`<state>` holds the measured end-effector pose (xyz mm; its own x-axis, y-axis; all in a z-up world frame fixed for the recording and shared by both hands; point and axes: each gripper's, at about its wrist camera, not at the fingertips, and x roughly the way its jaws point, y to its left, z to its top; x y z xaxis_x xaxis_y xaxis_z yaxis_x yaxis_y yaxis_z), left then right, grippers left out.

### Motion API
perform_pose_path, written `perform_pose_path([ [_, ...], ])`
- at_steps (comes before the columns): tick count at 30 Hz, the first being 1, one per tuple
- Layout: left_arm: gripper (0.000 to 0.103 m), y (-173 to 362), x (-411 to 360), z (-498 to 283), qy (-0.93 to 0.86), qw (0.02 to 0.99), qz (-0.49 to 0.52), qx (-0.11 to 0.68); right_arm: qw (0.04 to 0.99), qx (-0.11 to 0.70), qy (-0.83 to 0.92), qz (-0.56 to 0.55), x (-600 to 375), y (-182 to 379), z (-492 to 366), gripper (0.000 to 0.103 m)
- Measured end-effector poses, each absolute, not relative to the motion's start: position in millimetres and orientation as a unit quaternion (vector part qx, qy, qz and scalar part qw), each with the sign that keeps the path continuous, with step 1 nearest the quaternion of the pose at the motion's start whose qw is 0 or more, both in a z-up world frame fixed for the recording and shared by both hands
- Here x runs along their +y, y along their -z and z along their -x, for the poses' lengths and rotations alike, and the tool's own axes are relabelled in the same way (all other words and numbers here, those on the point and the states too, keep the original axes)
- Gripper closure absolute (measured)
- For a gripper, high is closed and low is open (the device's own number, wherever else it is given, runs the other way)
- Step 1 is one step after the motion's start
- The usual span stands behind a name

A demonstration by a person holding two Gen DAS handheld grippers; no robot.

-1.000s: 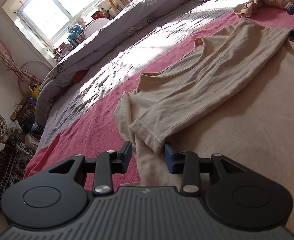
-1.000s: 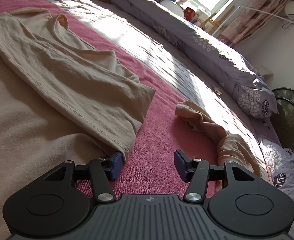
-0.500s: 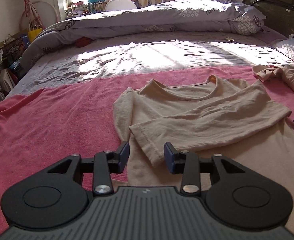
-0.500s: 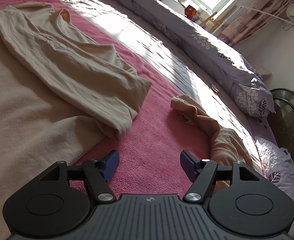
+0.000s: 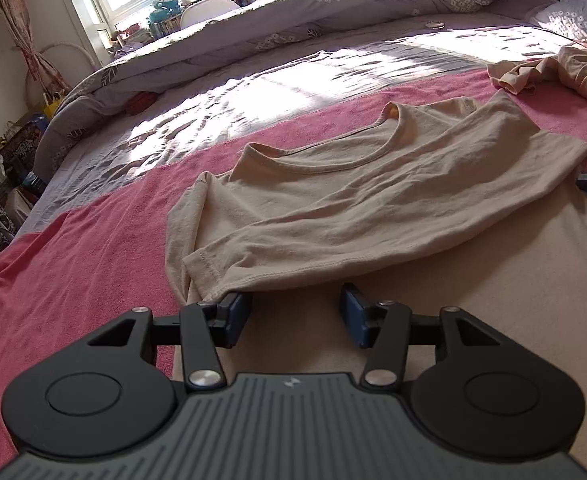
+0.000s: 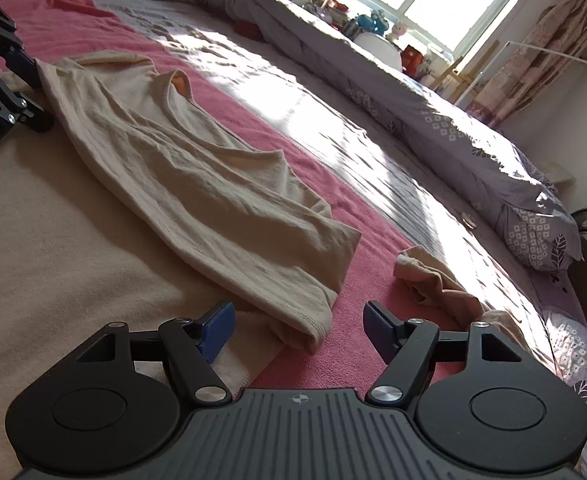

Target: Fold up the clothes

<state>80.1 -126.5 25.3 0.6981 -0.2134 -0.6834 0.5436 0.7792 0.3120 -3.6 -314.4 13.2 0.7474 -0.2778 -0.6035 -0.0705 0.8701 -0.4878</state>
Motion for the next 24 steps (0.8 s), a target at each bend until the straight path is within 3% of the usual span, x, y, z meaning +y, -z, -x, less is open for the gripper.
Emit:
perform_pose_path([
  [11, 0.036, -25, -75, -79, 0.120, 0.901, -0.281, 0.309, 0.890, 0.390, 0.106, 0.210, -335, -3, -10, 0.028],
  [14, 0.037, -40, -47, -95, 0.061, 0.920, -0.206, 0.328, 0.890, 0.388, 0.111, 0.210, -335, -3, -2, 0.027],
  [15, 0.042, -48, -32, -103, 0.063, 0.924, -0.136, 0.352, 0.891, 0.388, 0.112, 0.209, -334, -3, -1, 0.027],
  [19, 0.042, -57, 1, -116, 0.163, 0.891, 0.087, 0.415, 0.892, 0.386, 0.111, 0.207, -328, -4, 1, 0.026],
  [24, 0.041, -38, -10, -115, 0.212, 0.844, 0.194, 0.452, 0.892, 0.387, 0.112, 0.207, -325, -2, 3, 0.026],
])
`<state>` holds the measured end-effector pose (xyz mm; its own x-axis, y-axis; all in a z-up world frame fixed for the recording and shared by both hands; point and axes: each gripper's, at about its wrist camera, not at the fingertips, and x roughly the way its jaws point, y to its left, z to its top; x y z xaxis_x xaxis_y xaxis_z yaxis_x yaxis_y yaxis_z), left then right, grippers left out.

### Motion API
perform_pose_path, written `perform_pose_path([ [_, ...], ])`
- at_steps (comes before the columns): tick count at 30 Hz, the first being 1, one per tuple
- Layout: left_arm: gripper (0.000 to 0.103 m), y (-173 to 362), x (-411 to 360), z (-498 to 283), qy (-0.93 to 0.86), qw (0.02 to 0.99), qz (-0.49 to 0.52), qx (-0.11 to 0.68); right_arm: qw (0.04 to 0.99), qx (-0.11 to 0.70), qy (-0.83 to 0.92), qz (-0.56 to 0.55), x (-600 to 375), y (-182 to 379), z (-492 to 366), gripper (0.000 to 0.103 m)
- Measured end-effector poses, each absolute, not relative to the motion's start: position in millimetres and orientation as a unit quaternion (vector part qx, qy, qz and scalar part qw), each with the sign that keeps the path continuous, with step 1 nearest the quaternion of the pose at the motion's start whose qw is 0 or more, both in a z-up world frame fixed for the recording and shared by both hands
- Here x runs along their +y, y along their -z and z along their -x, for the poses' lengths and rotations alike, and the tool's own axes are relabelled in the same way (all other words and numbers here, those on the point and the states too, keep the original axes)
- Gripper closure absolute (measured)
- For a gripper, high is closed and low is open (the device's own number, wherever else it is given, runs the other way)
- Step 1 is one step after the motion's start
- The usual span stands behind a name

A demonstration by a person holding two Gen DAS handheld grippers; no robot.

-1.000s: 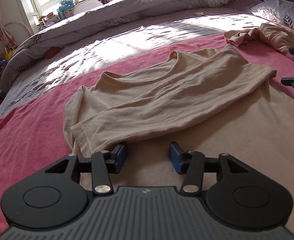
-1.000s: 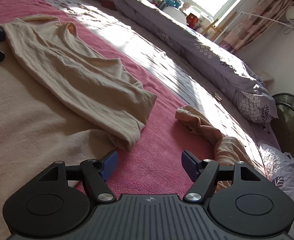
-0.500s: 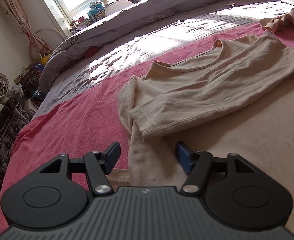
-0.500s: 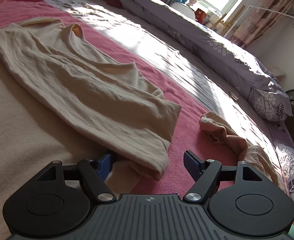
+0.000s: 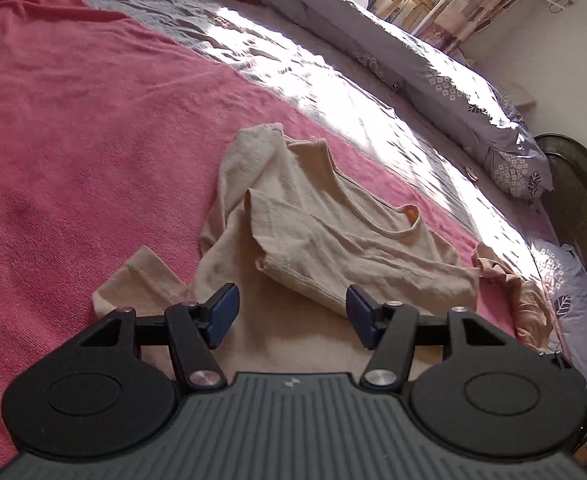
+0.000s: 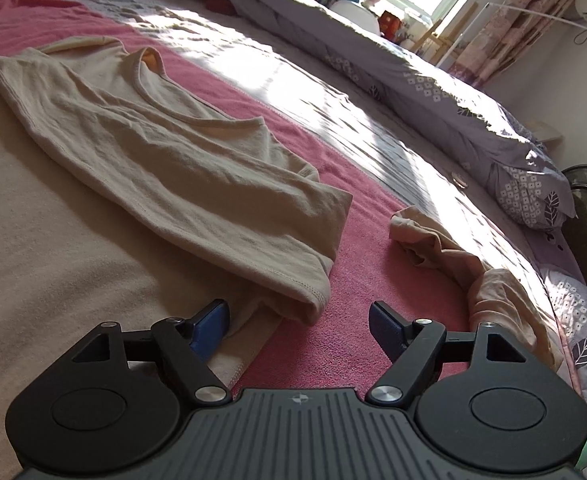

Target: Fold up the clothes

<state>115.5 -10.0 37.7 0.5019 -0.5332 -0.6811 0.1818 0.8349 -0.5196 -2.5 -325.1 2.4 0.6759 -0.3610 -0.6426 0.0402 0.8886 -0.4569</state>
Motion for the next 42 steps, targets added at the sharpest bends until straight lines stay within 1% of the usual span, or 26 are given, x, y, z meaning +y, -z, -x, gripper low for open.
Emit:
perform_pose_path([
  [3, 0.041, -22, -17, -123, 0.191, 0.832, 0.239, 0.463, 0.893, 0.387, 0.114, 0.200, -326, -3, 3, 0.026],
  [6, 0.041, -13, -19, -135, 0.173, 0.830, 0.286, 0.447, 0.894, 0.387, 0.116, 0.194, -327, -2, 5, 0.026],
  [9, 0.042, -12, -21, -141, 0.165, 0.829, 0.313, 0.434, 0.896, 0.385, 0.119, 0.187, -327, -1, 5, 0.026],
  [12, 0.044, -10, -22, -146, 0.155, 0.834, 0.316, 0.424, 0.897, 0.384, 0.122, 0.181, -328, 0, 6, 0.025],
  [15, 0.055, -8, -22, -151, 0.145, 0.842, 0.317, 0.411, 0.898, 0.383, 0.123, 0.178, -328, 0, 6, 0.025],
  [17, 0.058, -7, -23, -156, 0.142, 0.844, 0.314, 0.410, 0.898, 0.383, 0.123, 0.177, -328, 1, 6, 0.025],
  [19, 0.069, -6, -26, -162, 0.142, 0.846, 0.311, 0.410, 0.898, 0.383, 0.124, 0.176, -328, 1, 6, 0.025],
  [20, 0.071, -6, -27, -164, 0.143, 0.846, 0.310, 0.409, 0.898, 0.383, 0.124, 0.176, -328, 1, 6, 0.025],
  [21, 0.078, -7, -28, -166, 0.146, 0.847, 0.311, 0.405, 0.898, 0.383, 0.125, 0.175, -328, 1, 6, 0.025],
  [22, 0.089, -9, -30, -167, 0.150, 0.848, 0.313, 0.401, 0.898, 0.383, 0.125, 0.175, -328, 1, 6, 0.025],
  [25, 0.097, -20, -35, -167, 0.165, 0.859, 0.301, 0.379, 0.899, 0.383, 0.126, 0.174, -329, 1, 6, 0.025],
  [28, 0.101, -33, -42, -168, 0.180, 0.870, 0.282, 0.361, 0.899, 0.382, 0.126, 0.173, -329, 2, 6, 0.024],
  [35, 0.103, -68, -43, -170, 0.207, 0.899, 0.253, 0.292, 0.900, 0.381, 0.129, 0.170, -330, 2, 6, 0.022],
  [37, 0.103, -63, -47, -175, 0.183, 0.907, 0.218, 0.312, 0.899, 0.381, 0.130, 0.171, -330, 2, 6, 0.021],
  [39, 0.103, -49, -49, -178, 0.168, 0.903, 0.188, 0.347, 0.899, 0.381, 0.130, 0.171, -330, 2, 6, 0.021],
  [41, 0.103, -39, -43, -172, 0.167, 0.900, 0.181, 0.360, 0.900, 0.380, 0.131, 0.170, -330, 3, 6, 0.021],
  [42, 0.101, -36, -40, -167, 0.169, 0.899, 0.180, 0.361, 0.900, 0.380, 0.131, 0.169, -330, 3, 6, 0.021],
])
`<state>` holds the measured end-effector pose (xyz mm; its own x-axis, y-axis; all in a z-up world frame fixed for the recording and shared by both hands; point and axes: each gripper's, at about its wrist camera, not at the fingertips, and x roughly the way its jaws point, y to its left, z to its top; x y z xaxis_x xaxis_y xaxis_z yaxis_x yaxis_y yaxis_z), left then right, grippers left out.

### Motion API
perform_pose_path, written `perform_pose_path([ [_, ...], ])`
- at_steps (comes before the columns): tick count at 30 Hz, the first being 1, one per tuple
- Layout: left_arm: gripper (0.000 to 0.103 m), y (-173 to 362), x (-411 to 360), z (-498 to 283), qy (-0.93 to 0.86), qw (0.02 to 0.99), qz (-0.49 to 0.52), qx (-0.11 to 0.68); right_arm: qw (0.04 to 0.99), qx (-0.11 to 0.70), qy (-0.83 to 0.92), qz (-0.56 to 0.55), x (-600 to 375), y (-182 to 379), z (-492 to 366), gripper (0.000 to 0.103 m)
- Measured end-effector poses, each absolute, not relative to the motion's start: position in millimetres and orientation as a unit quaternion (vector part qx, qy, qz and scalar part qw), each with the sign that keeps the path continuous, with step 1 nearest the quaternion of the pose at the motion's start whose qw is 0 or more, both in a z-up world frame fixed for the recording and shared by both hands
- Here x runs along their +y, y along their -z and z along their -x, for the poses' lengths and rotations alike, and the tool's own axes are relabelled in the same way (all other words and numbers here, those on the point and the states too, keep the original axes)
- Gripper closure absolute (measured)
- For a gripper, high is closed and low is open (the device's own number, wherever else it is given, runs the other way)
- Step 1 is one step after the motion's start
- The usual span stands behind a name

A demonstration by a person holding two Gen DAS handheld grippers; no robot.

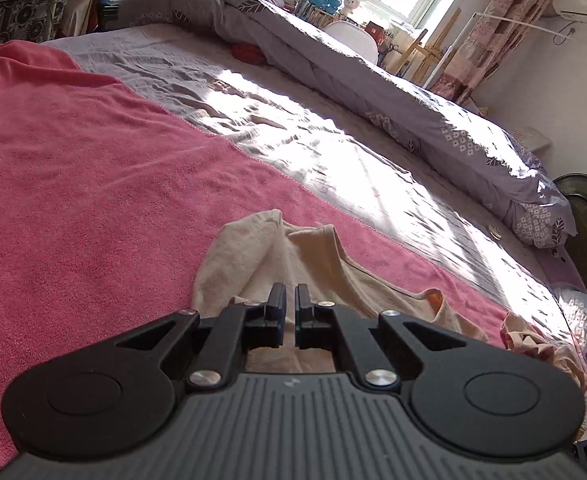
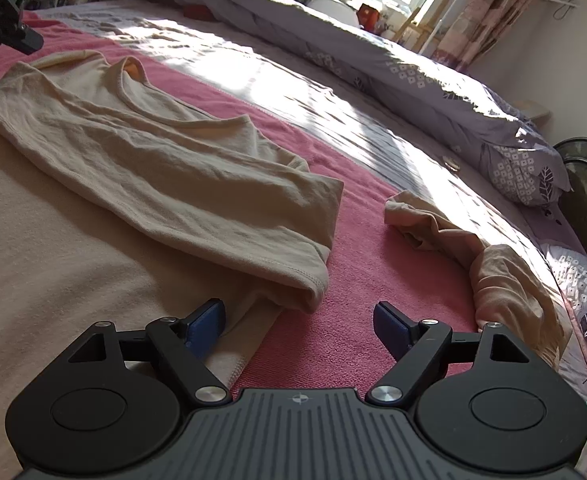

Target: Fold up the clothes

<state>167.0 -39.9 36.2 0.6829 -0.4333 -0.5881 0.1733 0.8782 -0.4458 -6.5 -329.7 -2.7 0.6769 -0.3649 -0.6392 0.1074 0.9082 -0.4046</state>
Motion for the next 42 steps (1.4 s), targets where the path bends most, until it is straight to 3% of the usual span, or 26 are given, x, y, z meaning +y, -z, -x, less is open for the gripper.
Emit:
perform_pose_path([
  [2, 0.085, -34, -35, -158, 0.169, 0.903, 0.168, 0.357, 0.900, 0.379, 0.132, 0.168, -330, 3, 7, 0.021],
  [3, 0.061, -33, -35, -155, 0.168, 0.907, 0.157, 0.353, 0.900, 0.379, 0.132, 0.168, -330, 3, 7, 0.021],
  [4, 0.046, -34, -36, -151, 0.163, 0.915, 0.134, 0.344, 0.900, 0.379, 0.132, 0.168, -330, 3, 7, 0.021],
  [7, 0.036, -34, -48, -141, 0.149, 0.935, 0.046, 0.317, 0.900, 0.380, 0.133, 0.169, -330, 3, 6, 0.021],
  [14, 0.031, -24, -97, -136, 0.176, 0.931, -0.125, 0.295, 0.899, 0.380, 0.137, 0.171, -328, 3, 6, 0.021],
  [16, 0.037, -21, -106, -136, 0.169, 0.925, -0.151, 0.303, 0.899, 0.380, 0.138, 0.171, -328, 3, 6, 0.021],
  [24, 0.032, -62, -107, -76, 0.345, 0.905, -0.095, 0.233, 0.899, 0.379, 0.139, 0.171, -328, 3, 6, 0.019],
  [27, 0.032, -59, -106, -80, 0.274, 0.928, -0.121, 0.221, 0.899, 0.378, 0.139, 0.169, -328, 3, 6, 0.018],
  [29, 0.032, -49, -98, -104, 0.225, 0.933, -0.119, 0.255, 0.900, 0.378, 0.140, 0.167, -328, 3, 6, 0.018],
  [32, 0.036, -29, -88, -142, 0.184, 0.926, -0.112, 0.309, 0.900, 0.378, 0.141, 0.167, -328, 3, 6, 0.018],
  [38, 0.038, -14, -101, -148, 0.199, 0.913, -0.179, 0.310, 0.899, 0.379, 0.144, 0.166, -326, 3, 5, 0.018],
  [42, 0.052, -10, -105, -141, 0.220, 0.908, -0.182, 0.306, 0.899, 0.379, 0.146, 0.164, -326, 3, 4, 0.017],
])
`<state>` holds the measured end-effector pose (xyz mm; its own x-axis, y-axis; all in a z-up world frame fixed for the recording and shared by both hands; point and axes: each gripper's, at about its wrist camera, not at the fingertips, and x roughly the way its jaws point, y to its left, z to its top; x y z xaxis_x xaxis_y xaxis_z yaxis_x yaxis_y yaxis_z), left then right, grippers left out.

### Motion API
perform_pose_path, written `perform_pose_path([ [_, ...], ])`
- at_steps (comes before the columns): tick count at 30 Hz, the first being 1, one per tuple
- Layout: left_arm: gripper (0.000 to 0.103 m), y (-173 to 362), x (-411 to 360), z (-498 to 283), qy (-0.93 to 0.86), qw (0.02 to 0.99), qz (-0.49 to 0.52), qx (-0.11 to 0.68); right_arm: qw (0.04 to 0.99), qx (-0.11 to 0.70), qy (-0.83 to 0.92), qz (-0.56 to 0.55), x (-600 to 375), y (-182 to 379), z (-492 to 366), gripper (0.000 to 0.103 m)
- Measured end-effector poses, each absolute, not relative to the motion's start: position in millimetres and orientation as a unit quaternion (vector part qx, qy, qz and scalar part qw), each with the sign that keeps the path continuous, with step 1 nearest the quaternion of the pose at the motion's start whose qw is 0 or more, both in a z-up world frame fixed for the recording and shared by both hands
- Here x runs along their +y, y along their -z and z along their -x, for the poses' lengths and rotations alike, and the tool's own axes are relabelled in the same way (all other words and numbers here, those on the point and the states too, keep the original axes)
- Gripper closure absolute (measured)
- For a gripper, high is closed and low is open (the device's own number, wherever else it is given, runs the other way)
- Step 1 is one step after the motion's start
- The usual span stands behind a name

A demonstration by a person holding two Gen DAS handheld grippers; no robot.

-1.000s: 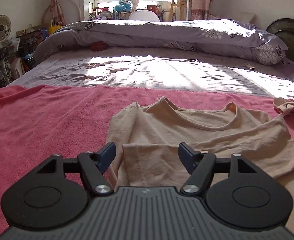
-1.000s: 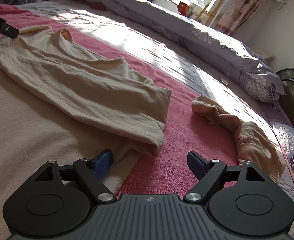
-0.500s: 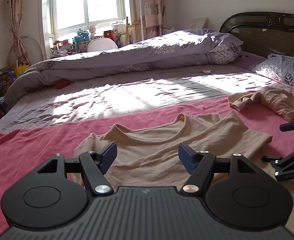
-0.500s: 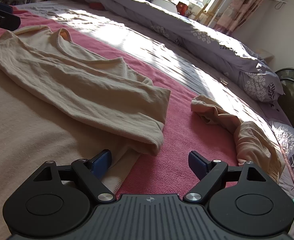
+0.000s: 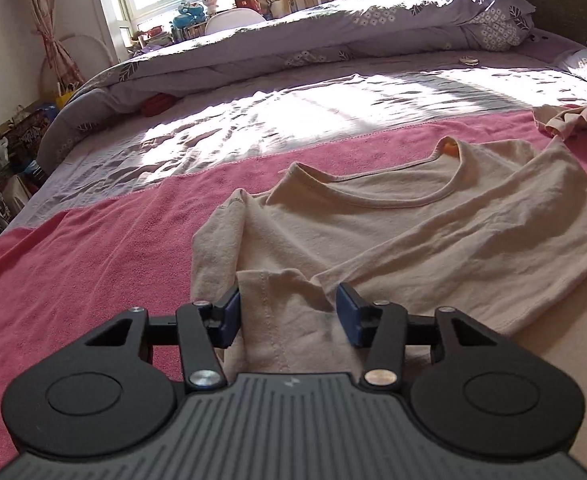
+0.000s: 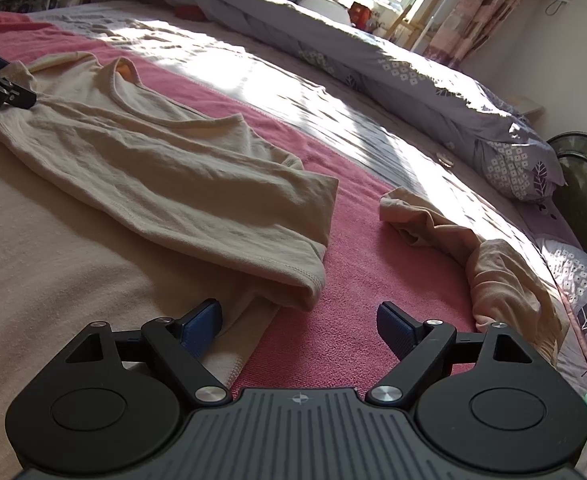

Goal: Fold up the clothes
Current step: 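Grasp the shirt hem with the left gripper and lift it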

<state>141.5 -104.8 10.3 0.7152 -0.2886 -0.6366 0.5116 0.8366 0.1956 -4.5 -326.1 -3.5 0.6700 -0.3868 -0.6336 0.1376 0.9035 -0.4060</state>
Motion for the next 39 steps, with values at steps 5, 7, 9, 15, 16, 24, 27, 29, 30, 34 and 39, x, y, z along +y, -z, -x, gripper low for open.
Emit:
perform_pose_path([
  [5, 0.061, -15, -94, -146, 0.214, 0.914, -0.127, 0.321, 0.900, 0.378, 0.148, 0.161, -327, 4, 5, 0.017],
  [7, 0.066, -20, -87, -148, 0.216, 0.915, -0.092, 0.328, 0.900, 0.378, 0.148, 0.161, -327, 4, 5, 0.016],
  [9, 0.073, -22, -79, -151, 0.219, 0.914, -0.052, 0.337, 0.900, 0.377, 0.149, 0.160, -328, 4, 5, 0.016],
  [15, 0.089, -19, -47, -166, 0.216, 0.897, 0.102, 0.373, 0.900, 0.377, 0.149, 0.159, -329, 4, 6, 0.016],
  [16, 0.090, -17, -43, -168, 0.213, 0.893, 0.123, 0.376, 0.900, 0.377, 0.149, 0.159, -329, 4, 6, 0.016],
  [24, 0.091, -23, -33, -164, 0.234, 0.888, 0.164, 0.361, 0.901, 0.376, 0.150, 0.158, -330, 4, 6, 0.014],
  [27, 0.090, -18, -32, -170, 0.224, 0.884, 0.166, 0.376, 0.901, 0.375, 0.151, 0.156, -330, 4, 6, 0.013],
  [29, 0.078, -13, -33, -175, 0.214, 0.879, 0.168, 0.392, 0.901, 0.375, 0.152, 0.155, -330, 4, 6, 0.013],
  [30, 0.058, -11, -31, -177, 0.215, 0.871, 0.182, 0.403, 0.901, 0.375, 0.153, 0.154, -331, 4, 7, 0.013],
  [34, 0.036, -12, -23, -175, 0.233, 0.864, 0.224, 0.387, 0.901, 0.375, 0.152, 0.155, -331, 4, 7, 0.013],
  [39, 0.056, -10, -16, -178, 0.233, 0.862, 0.244, 0.379, 0.902, 0.374, 0.154, 0.153, -332, 4, 7, 0.013],
])
